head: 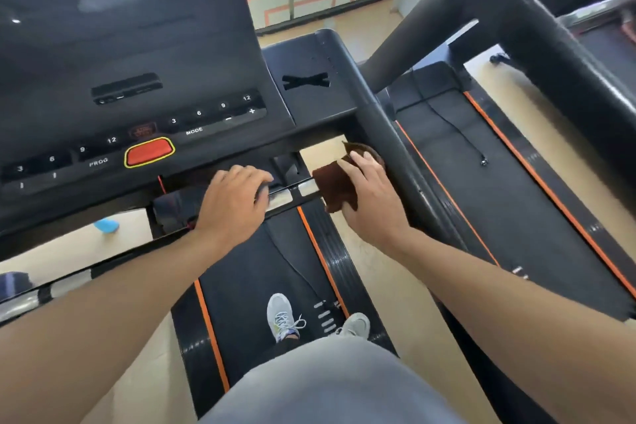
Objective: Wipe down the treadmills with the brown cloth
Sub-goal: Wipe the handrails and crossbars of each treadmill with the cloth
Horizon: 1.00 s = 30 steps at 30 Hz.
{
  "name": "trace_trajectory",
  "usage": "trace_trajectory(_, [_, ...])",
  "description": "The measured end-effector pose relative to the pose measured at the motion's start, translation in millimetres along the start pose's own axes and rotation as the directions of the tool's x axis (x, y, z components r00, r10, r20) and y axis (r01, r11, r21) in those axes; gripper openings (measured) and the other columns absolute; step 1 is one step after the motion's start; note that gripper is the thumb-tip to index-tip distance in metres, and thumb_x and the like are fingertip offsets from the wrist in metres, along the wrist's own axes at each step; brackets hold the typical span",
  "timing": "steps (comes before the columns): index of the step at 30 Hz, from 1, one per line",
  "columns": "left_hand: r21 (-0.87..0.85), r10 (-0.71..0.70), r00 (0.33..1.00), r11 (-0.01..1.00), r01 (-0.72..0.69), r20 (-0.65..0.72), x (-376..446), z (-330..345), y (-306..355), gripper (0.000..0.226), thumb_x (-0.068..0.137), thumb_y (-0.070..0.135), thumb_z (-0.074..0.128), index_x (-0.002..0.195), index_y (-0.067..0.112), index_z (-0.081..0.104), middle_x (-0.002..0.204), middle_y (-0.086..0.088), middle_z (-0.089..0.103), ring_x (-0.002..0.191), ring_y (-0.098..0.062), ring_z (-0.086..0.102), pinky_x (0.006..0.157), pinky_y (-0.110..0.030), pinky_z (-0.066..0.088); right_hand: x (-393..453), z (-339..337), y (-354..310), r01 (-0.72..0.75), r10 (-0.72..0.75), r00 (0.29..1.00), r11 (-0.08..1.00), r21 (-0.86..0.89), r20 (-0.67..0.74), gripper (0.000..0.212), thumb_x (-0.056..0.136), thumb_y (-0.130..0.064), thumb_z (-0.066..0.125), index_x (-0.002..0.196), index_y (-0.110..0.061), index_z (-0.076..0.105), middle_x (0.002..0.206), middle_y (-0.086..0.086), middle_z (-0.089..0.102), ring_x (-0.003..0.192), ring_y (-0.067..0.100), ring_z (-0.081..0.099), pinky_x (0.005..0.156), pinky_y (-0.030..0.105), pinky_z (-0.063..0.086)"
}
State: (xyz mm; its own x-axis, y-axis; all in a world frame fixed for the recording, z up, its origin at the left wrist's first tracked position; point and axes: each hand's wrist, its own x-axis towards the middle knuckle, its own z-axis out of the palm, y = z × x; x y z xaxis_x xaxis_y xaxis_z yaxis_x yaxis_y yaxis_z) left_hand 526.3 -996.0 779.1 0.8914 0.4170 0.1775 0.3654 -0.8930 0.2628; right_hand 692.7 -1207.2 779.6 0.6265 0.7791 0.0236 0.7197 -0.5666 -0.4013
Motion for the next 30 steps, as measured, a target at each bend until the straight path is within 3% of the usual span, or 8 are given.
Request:
trace_trajectory(2, [-0.058,-0.206,0.933,0.971,0.233,0.295,30,-4,37,0.051,0.105,0.052,0.029,0.109,0.022,0.071,0.105,-0.001,0.07,0.107,-0.03,0.061,0.089,-0.041,0.039,-27,1,-8,-0.13,0.133,0.991,0.98,0.153,-0.009,0.068,0.089,-0.014,0.071,0.151,-0.022,0.046,0.166,-0.001,0.03,0.155,0.017,0.019,0.126,0.03,0.018])
trace_trajectory(4, [0.009,-0.354,0.743,0.905,0.425,0.567,57,0,62,0.074,0.101,0.071,0.017,0.127,0.022,0.066,0.123,-0.01,0.066,0.118,-0.034,0.059,0.098,-0.043,0.042,-42,-2,-9,-0.228,0.217,0.973,0.951,0.208,0.077,0.064,0.091,-0.015,0.068,0.151,-0.025,0.048,0.168,-0.007,0.024,0.155,0.011,0.018,0.121,0.021,0.016])
trace_trajectory(9, [-0.121,-0.326,0.638,0.824,0.554,0.698,95,35,80,0.11,0.075,0.095,0.021,0.146,0.017,0.053,0.141,-0.016,0.057,0.126,-0.036,0.057,0.106,-0.044,0.043,-68,-21,0,-0.436,0.39,0.896,0.86,0.264,0.211,0.057,0.095,-0.022,0.067,0.148,-0.031,0.049,0.159,-0.012,0.039,0.143,0.009,0.04,0.118,0.031,0.035])
trace_trajectory(12, [-0.253,-0.396,0.706,0.739,0.624,0.586,103,49,87,0.077,0.09,0.075,0.05,0.127,0.01,0.066,0.13,-0.016,0.066,0.12,-0.036,0.061,0.103,-0.044,0.047,-86,-38,7,-0.491,0.459,0.871,0.818,0.3,0.175,0.05,0.093,-0.02,0.067,0.14,-0.033,0.055,0.144,-0.014,0.051,0.122,0.006,0.055,0.107,0.033,0.046])
trace_trajectory(15, [-0.496,-0.338,0.877,0.728,0.474,0.342,83,46,105,0.044,0.098,0.053,0.053,0.123,0.02,0.068,0.114,-0.007,0.072,0.111,-0.03,0.065,0.097,-0.044,0.052,-90,-53,3,-0.508,0.554,0.832,0.734,0.452,0.034,0.04,0.095,-0.016,0.065,0.132,-0.031,0.061,0.13,-0.014,0.061,0.099,0.001,0.063,0.094,0.025,0.052])
trace_trajectory(19, [-0.858,-0.111,0.986,0.486,0.163,0.124,35,21,150,0.025,0.105,0.02,0.057,0.124,0.031,0.067,0.105,0.023,0.072,0.105,0.0,0.066,0.096,-0.023,0.051,-86,-63,-13,-0.422,0.611,0.783,0.663,0.618,-0.121,0.035,0.099,-0.023,0.067,0.133,-0.029,0.061,0.12,-0.017,0.063,0.095,-0.005,0.061,0.083,0.017,0.051])
trace_trajectory(24, [-0.917,0.194,0.979,0.397,-0.025,0.057,9,-26,182,0.037,0.104,0.007,0.057,0.12,0.04,0.066,0.099,0.024,0.073,0.094,-0.003,0.07,0.085,-0.022,0.056,-96,-92,4,-0.243,0.574,0.816,0.24,0.94,0.065,0.072,0.094,-0.043,0.07,0.156,-0.024,0.038,0.132,-0.011,0.064,0.117,-0.003,0.063,0.097,0.016,0.051])
trace_trajectory(30, [-0.923,0.316,0.904,0.343,0.173,0.287,-23,-47,238,0.035,0.103,0.011,0.061,0.125,0.037,0.06,0.11,0.014,0.074,0.107,-0.005,0.069,0.094,-0.023,0.054,-153,-130,37,-0.225,0.437,0.876,0.002,0.974,0.202,0.038,0.087,-0.029,0.071,0.119,-0.008,0.068,0.114,0.012,0.075,0.102,0.024,0.071,0.097,0.043,0.055])
